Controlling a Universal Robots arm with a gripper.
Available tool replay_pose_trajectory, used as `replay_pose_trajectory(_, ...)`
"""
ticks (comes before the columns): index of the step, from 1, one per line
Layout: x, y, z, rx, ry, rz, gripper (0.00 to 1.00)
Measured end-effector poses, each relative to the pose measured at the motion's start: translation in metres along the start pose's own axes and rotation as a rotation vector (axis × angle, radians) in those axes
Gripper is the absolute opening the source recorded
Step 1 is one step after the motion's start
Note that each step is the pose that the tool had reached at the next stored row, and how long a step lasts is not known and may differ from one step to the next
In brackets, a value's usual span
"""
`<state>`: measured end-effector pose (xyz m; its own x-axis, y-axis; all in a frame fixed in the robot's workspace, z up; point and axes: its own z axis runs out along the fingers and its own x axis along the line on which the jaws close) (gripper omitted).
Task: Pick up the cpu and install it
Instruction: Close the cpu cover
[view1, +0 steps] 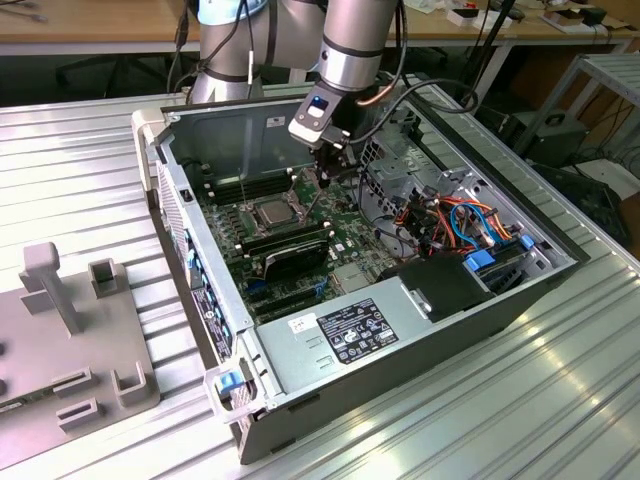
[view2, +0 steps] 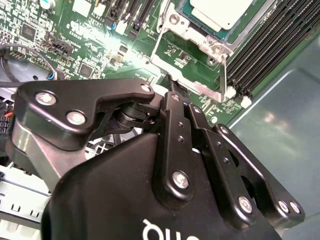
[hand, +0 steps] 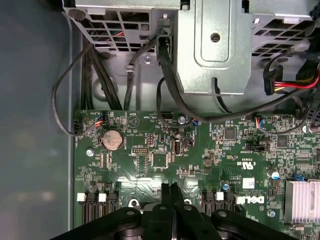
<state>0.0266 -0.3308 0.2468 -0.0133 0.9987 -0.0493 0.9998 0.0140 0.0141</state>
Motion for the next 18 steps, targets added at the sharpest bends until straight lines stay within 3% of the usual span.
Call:
replay_pose_trajectory(6,0.0001,-0.0074,-0.0001,0.0,0.0001,0.0,0.11)
replay_pose_trajectory(18,0.0005,-0.0307,-0.0004,0.0,0.0001,0.0,0.11)
